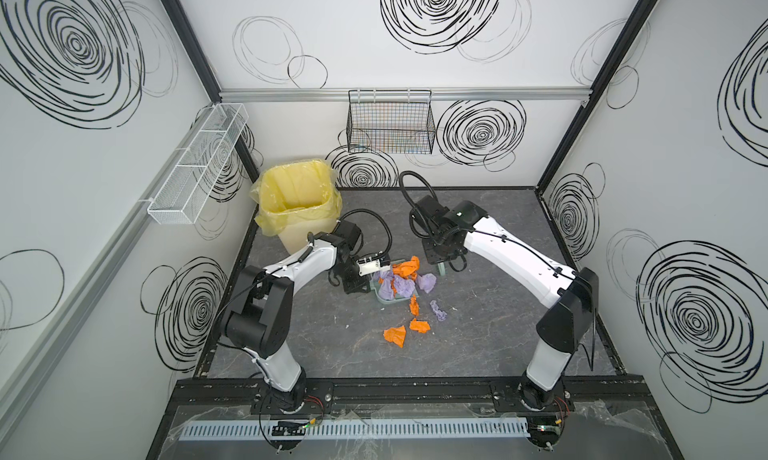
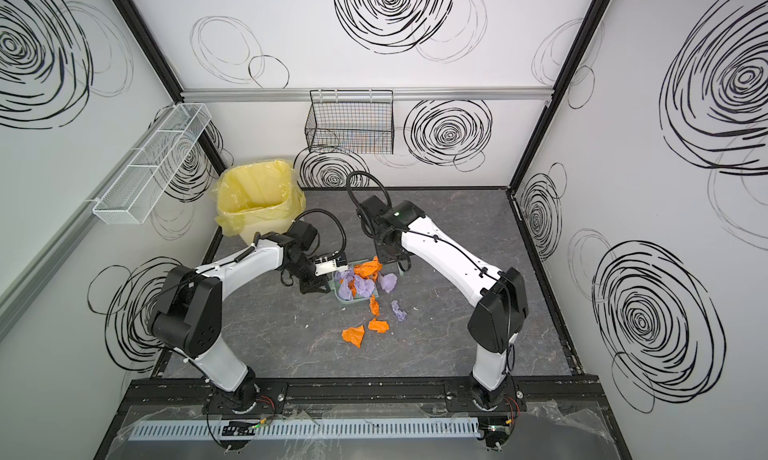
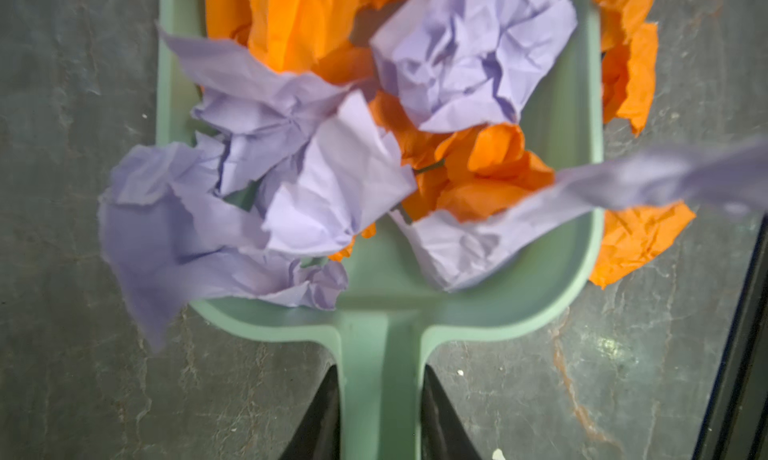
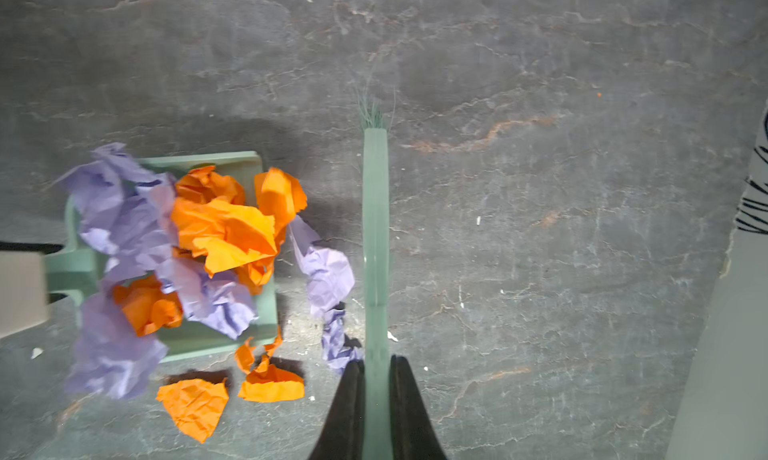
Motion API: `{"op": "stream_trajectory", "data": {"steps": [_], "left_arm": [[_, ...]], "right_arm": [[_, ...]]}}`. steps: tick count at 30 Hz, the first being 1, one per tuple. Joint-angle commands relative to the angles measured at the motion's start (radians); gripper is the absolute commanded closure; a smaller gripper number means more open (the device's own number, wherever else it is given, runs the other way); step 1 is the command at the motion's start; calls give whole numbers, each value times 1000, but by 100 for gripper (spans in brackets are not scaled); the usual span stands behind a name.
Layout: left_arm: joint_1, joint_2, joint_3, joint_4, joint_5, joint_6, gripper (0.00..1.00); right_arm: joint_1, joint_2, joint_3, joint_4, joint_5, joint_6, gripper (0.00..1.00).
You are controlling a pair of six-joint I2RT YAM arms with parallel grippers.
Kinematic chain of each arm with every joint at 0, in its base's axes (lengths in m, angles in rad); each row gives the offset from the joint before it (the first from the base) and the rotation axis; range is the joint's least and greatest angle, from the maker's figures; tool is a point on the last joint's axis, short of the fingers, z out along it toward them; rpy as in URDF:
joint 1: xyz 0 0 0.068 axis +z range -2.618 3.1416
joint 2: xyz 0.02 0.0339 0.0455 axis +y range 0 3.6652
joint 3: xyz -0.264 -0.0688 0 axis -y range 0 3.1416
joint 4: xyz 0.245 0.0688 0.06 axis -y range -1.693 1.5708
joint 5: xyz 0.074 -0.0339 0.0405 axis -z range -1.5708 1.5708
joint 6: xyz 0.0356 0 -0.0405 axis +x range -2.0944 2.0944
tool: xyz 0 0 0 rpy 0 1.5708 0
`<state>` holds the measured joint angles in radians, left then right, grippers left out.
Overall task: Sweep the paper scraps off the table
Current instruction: 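Sweep more scraps with the right gripper's brush into the dustpan, then carry the filled dustpan to the yellow bin while the right gripper draws back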
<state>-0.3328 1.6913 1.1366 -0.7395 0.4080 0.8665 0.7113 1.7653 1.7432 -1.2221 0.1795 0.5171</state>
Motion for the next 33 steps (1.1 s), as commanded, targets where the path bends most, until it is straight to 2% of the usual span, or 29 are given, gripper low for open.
{"op": "stream_trajectory", "data": {"steps": [1, 11, 18, 33], "left_arm": [[5, -55, 41, -21, 72, -10, 100], [24, -121, 94, -77, 109, -6, 100], [81, -158, 188, -180, 120, 35, 100], [249, -136, 538, -482, 163, 160, 100]], "right_arm": [[-26, -50, -57, 11, 32, 3, 100], [-98, -185, -256, 81, 8, -5, 100], [-159, -275, -347, 108, -11, -19, 100], [-196, -355, -485, 165, -55, -35, 100]]}}
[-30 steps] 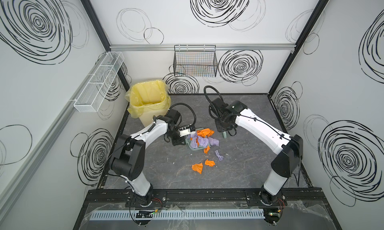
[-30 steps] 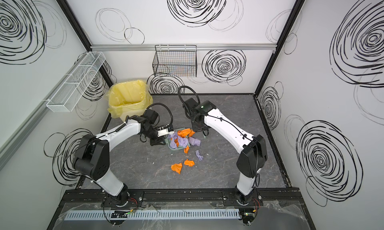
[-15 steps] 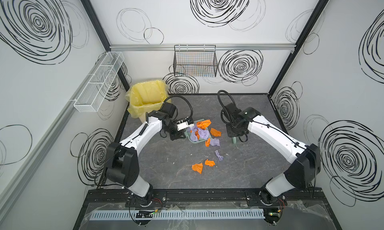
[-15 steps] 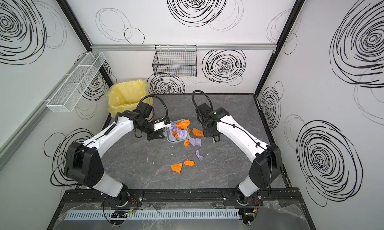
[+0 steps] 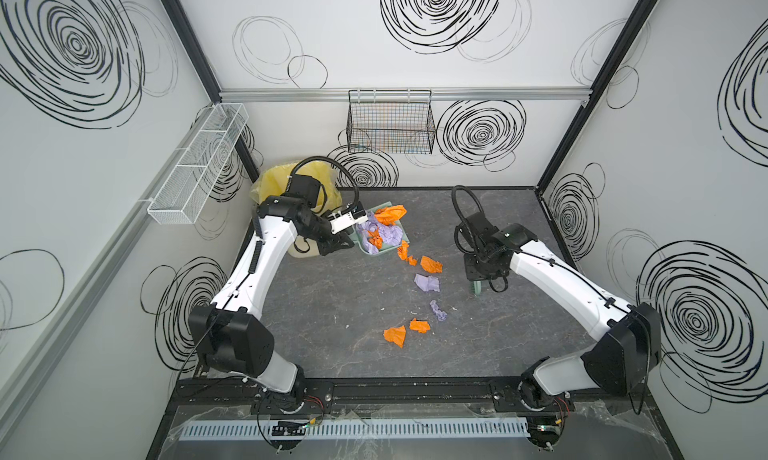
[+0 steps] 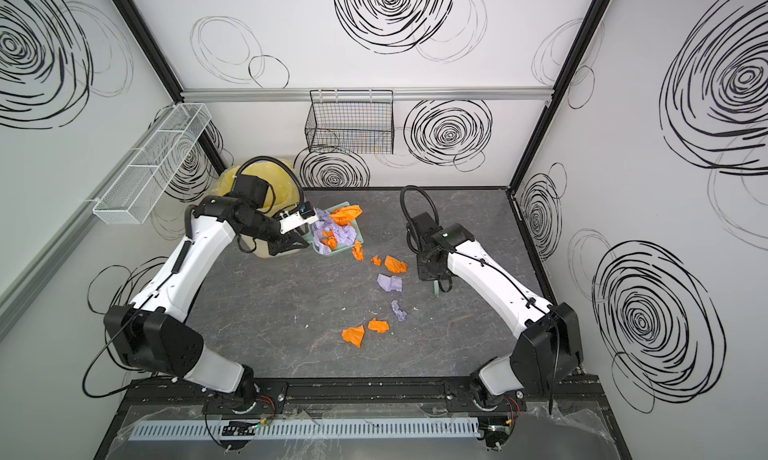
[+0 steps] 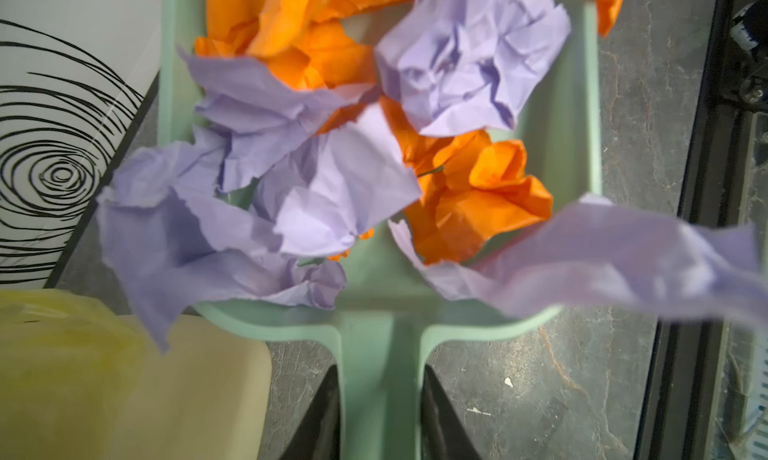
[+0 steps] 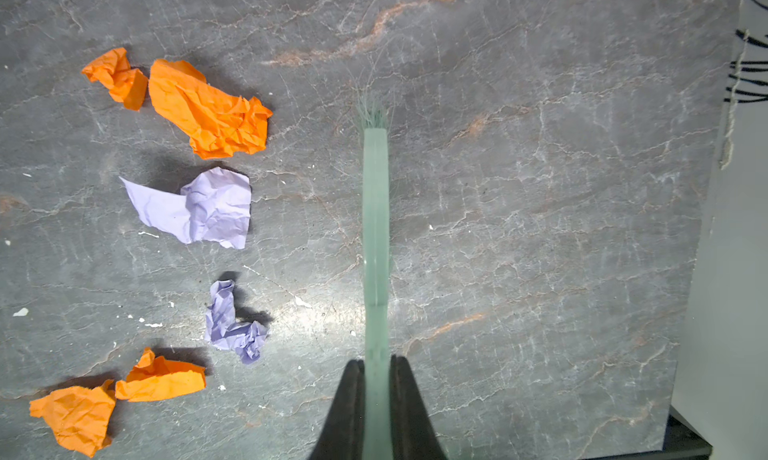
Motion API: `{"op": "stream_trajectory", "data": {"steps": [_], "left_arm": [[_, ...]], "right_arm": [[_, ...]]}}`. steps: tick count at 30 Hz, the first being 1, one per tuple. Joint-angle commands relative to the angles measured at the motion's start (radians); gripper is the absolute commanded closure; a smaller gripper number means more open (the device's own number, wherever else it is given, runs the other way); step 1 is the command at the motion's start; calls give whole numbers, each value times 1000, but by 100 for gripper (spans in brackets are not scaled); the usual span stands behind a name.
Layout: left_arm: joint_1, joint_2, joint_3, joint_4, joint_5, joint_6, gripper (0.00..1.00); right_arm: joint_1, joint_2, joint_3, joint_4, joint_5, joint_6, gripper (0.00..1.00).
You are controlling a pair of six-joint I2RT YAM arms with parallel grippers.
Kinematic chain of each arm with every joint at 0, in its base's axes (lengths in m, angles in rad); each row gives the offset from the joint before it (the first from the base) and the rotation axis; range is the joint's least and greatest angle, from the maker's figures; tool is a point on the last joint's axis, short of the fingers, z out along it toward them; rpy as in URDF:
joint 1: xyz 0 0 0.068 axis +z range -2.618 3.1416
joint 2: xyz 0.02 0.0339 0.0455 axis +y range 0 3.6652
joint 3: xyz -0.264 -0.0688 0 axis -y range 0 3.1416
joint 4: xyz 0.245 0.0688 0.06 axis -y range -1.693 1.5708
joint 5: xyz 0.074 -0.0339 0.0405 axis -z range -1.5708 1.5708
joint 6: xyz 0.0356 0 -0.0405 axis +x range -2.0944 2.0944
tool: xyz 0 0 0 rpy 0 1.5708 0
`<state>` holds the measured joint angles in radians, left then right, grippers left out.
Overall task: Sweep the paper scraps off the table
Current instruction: 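Carry the filled dustpan to the yellow bin while the right gripper draws back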
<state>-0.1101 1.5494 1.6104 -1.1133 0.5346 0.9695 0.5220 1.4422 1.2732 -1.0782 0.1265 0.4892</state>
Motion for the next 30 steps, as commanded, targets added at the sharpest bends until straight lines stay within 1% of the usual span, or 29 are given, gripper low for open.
{"op": "stream_trajectory", "data": {"steps": [1, 8, 13, 16, 24, 30], "left_arm": [[39, 15, 93, -130, 36, 67, 100], [129, 100, 315, -289, 62, 123, 100], [158, 110, 369, -289, 29, 133, 100], [175, 113, 391, -290, 28, 136, 100], [267, 175, 483, -290, 95, 122, 100], [337, 229, 551, -291, 106, 128, 100]], "right_arm": [[-6, -33, -21, 25, -4, -7, 100], [-7, -36, -49, 46, -17, -8, 100], [-6, -44, -64, 53, -25, -8, 100], [-7, -49, -78, 61, -27, -6, 100], [-5, -52, -108, 73, -39, -6, 100], [-5, -60, -113, 67, -36, -6, 100]]}}
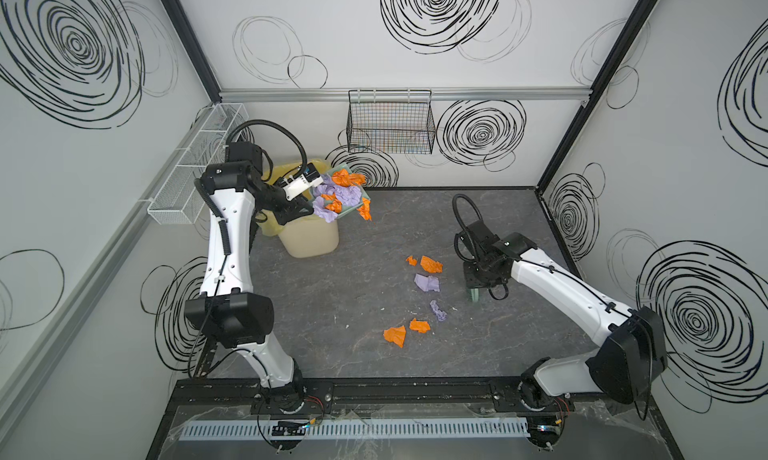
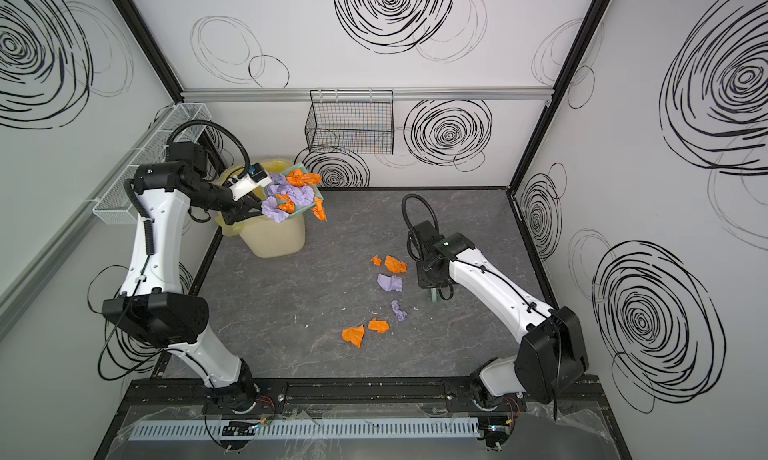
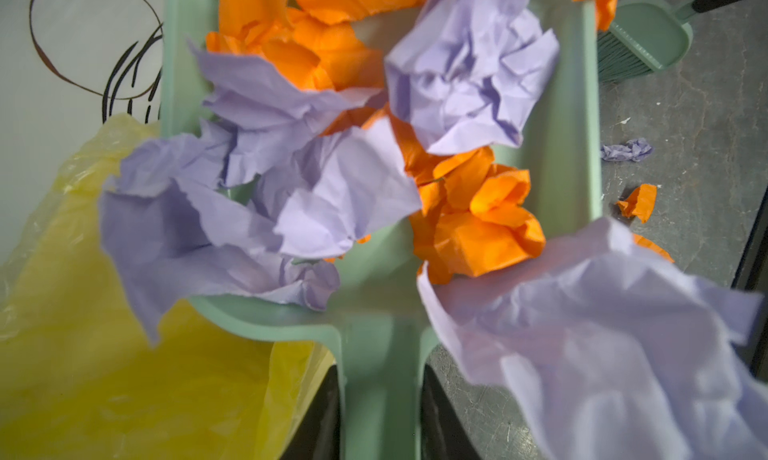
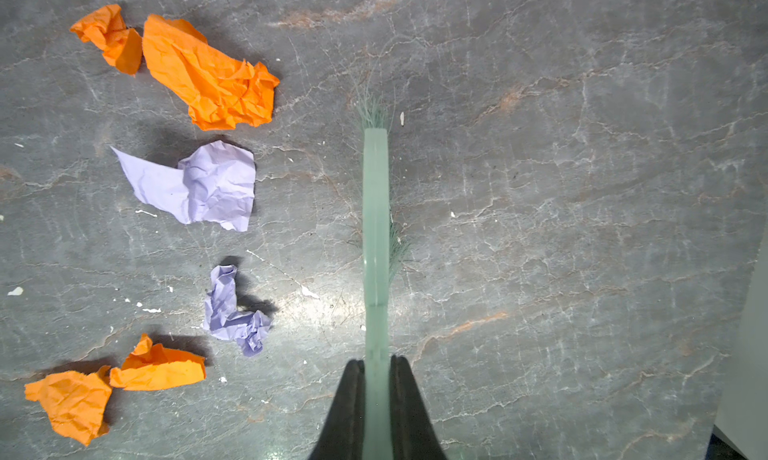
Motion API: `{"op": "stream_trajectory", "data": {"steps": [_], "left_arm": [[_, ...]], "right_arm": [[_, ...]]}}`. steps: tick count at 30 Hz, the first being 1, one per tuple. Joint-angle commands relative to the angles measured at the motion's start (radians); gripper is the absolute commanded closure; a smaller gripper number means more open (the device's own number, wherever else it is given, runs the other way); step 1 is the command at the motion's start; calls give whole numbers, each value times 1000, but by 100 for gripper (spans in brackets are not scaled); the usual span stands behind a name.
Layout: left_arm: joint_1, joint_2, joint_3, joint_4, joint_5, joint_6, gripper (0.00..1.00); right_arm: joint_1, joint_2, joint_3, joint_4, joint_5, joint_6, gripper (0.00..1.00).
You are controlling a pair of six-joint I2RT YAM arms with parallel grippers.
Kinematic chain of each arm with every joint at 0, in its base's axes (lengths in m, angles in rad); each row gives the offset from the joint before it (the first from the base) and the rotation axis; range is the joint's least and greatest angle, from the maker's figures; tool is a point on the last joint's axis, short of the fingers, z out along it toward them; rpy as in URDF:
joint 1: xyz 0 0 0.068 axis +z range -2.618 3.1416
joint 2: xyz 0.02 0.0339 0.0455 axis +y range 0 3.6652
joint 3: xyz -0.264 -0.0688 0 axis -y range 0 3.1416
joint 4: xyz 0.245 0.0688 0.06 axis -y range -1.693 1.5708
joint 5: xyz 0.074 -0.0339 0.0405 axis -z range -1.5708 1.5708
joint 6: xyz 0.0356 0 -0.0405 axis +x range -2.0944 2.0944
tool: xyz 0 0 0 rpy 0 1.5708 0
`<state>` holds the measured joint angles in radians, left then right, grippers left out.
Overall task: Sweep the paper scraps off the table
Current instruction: 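Carry the filled dustpan to the yellow bin while the right gripper draws back, then tip the green dustpan over the yellow bin with the left gripper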
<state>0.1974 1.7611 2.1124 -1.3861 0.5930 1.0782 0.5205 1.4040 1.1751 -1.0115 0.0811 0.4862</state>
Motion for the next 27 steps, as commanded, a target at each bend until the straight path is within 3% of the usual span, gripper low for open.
{"op": "stream_trajectory", "data": {"steps": [1, 13, 27], "left_arm": [[43, 28, 65, -18, 50, 20, 100], [188, 154, 250, -18, 54, 4, 100], [284, 194, 312, -18, 89, 8, 100]], "right_arm": [[-4, -22, -18, 2, 8, -3, 100], [-1, -23, -86, 44, -18, 0, 100], [11, -16, -115, 60, -20, 5, 100]]}}
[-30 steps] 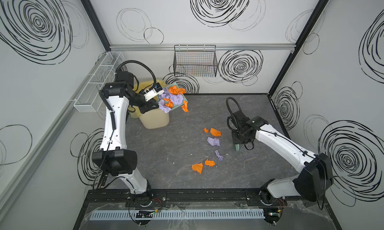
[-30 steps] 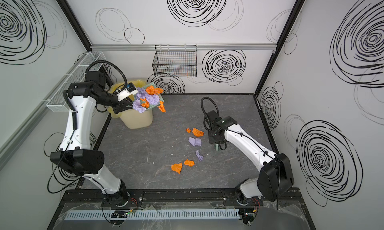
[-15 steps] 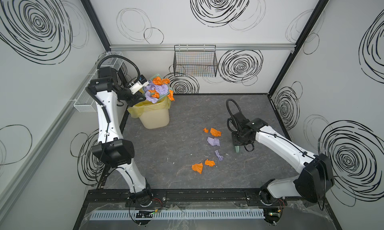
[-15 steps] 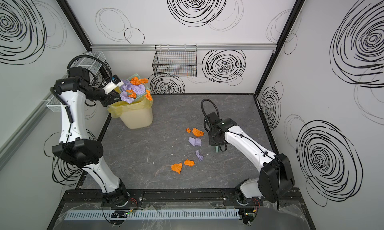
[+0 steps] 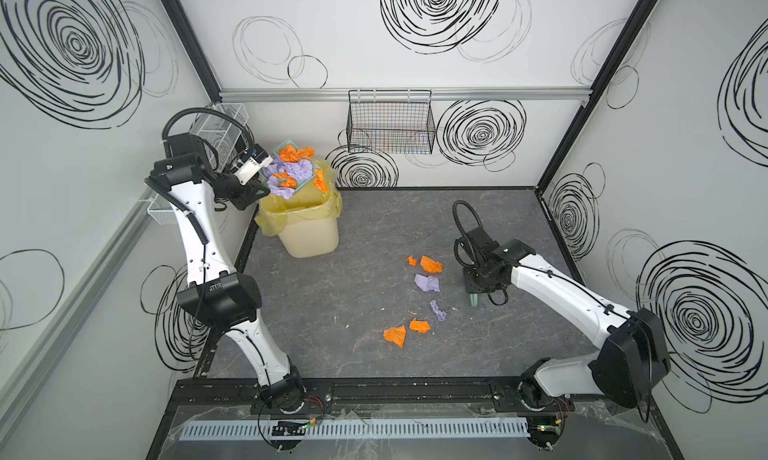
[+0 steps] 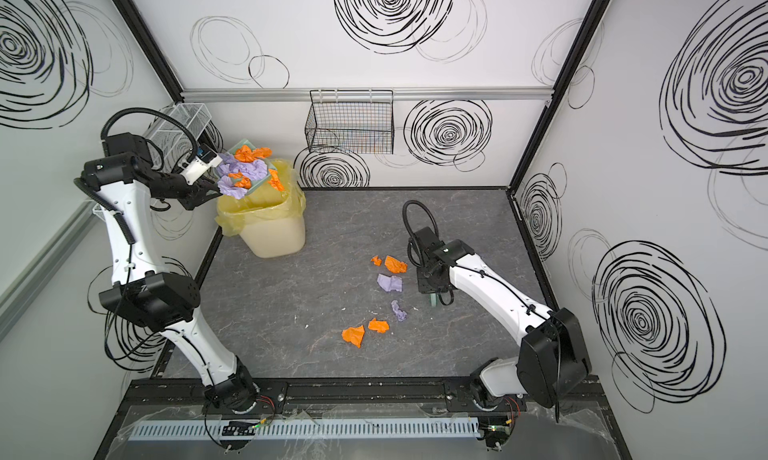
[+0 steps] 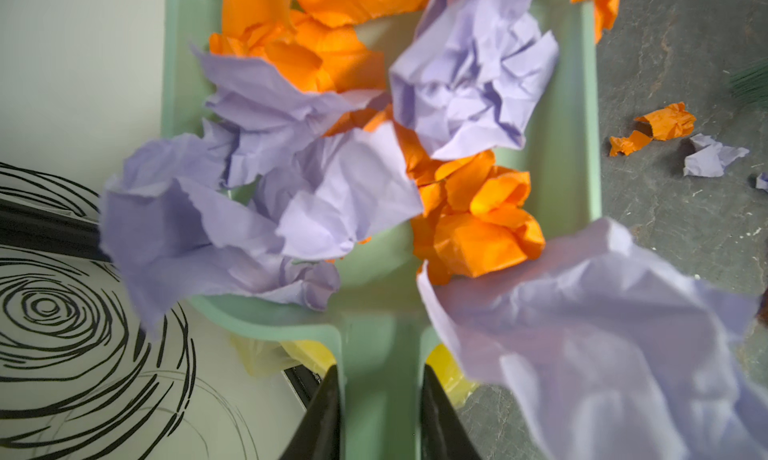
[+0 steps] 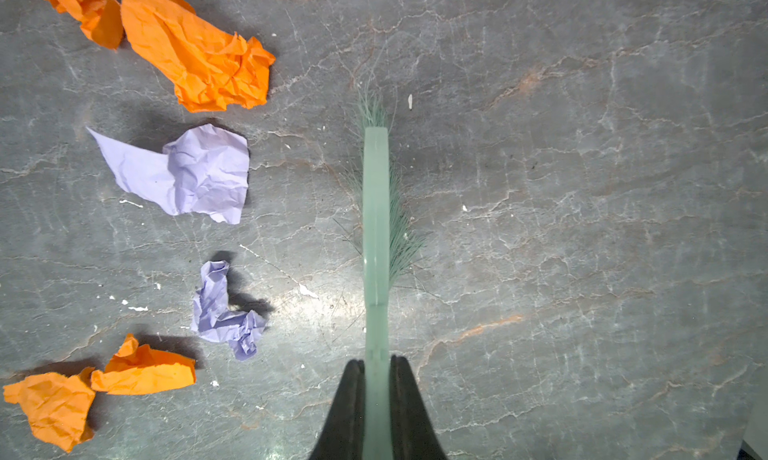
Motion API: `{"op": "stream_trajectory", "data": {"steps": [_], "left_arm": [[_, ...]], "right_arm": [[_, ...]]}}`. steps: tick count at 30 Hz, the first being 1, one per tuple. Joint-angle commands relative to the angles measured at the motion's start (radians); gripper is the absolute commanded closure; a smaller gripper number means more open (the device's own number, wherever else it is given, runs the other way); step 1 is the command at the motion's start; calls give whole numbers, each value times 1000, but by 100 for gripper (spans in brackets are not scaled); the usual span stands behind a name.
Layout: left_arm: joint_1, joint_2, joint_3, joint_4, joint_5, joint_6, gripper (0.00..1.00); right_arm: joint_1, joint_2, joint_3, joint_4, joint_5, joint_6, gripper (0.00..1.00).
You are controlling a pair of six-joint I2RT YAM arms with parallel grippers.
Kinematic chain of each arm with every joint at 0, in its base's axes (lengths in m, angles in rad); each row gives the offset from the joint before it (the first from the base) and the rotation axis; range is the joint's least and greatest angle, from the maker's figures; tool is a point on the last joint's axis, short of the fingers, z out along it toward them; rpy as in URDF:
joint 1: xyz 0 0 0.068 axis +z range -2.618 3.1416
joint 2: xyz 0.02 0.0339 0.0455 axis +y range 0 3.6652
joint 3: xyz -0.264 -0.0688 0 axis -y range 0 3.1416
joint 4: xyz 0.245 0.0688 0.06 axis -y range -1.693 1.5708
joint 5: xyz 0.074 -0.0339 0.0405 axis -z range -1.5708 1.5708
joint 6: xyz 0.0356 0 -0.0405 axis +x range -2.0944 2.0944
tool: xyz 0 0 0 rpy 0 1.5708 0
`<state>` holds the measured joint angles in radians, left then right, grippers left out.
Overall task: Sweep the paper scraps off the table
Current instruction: 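Tip the green dustpan over the yellow bin with the left gripper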
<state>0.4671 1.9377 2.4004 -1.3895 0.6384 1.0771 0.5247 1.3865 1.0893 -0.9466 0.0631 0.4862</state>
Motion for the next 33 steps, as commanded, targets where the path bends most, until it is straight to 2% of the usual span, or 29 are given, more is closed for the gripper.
{"op": "stream_trajectory", "data": {"steps": [1, 17, 33], "left_arm": [[19, 21, 25, -15, 41, 11, 100], [54, 63, 45, -13, -133, 113, 100], [-68, 41, 60, 36, -452, 238, 100]], "right_arm": [[10, 1, -29, -7, -1, 7, 100], [16, -2, -62, 17, -3, 9, 100], [43, -1, -74, 29, -2, 31, 100]]}}
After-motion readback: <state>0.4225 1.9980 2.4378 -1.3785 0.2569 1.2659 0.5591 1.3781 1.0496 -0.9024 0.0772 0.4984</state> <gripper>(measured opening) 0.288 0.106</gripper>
